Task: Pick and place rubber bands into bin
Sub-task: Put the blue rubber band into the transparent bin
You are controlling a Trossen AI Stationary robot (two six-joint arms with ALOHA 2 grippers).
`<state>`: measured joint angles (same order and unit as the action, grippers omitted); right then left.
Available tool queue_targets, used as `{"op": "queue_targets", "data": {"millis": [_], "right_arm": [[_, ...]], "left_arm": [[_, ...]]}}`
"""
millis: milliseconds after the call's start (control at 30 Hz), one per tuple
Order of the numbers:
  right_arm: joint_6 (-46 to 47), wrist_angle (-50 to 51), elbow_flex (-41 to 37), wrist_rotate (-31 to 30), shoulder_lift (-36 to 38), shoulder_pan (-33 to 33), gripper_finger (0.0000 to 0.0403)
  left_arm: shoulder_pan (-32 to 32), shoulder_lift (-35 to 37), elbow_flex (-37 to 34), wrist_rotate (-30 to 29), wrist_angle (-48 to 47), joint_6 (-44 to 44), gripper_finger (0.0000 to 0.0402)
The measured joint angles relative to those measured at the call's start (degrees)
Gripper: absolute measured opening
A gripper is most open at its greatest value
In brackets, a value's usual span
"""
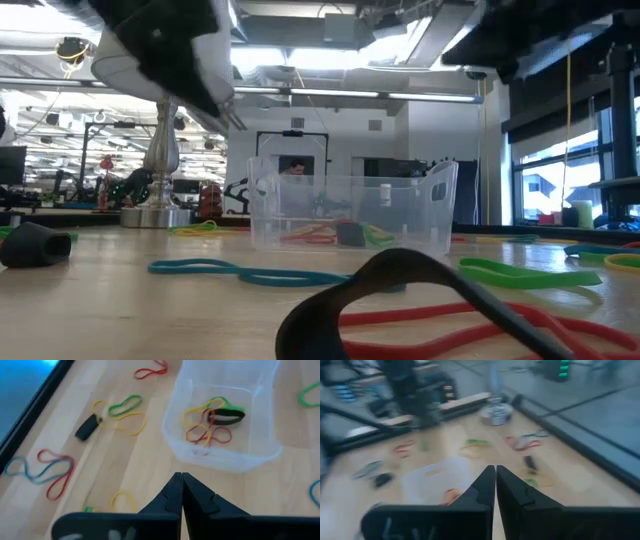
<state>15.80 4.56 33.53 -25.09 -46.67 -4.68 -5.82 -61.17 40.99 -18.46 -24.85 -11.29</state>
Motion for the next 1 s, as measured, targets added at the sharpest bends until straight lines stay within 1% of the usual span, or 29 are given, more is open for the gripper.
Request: {"op": "queue_targets", "data": {"millis": [100,233,400,467,533,600,667,833,1000], "right_arm": [[2.03,3.00,4.47,-2.34,-7.89,3.56,0.0023],[7.17,16.29,13.35,-2.28,-18.51,9.97,0.0043],[15.42,36.16,23.52,-2.08,-29.06,19.40,0.0082],[19.20,42.72,25.85,-0.56,-32.16,23.58,0.0098],[22.28,47.35,26.49,1.79,-34.60,27.73,0.0114],[23.96,49.99,25.78,5.14,-36.46,31.45,0.0127],[24.49,50.40,24.71,7.98,-37.99,34.68,0.0138],[24.46,50.27,22.89,8.47,-40.35,39.46,0.0148],[22.91,49.15,22.24,8.73,-42.70,42.12,0.0148]], "left_arm": [[1.67,7.03,-6.14,0.02,1.04,0.08,0.0001],[4.31,14.62,-11.10,0.01,1.13,2.81,0.0001],[7.97,20.57,-13.75,0.03,1.15,7.25,0.0001],[9.34,21.84,-14.28,0.66,1.38,8.69,0.0002],[10.60,22.72,-14.40,2.56,1.10,10.00,0.0001],[11.64,23.12,-14.40,4.60,1.08,11.48,0.0002],[12.53,23.22,-14.40,5.93,1.14,12.59,0.0001],[13.94,23.19,-14.40,7.82,1.12,14.27,0.0002],[14.88,23.19,-14.40,8.11,1.11,15.06,0.0002]]}}
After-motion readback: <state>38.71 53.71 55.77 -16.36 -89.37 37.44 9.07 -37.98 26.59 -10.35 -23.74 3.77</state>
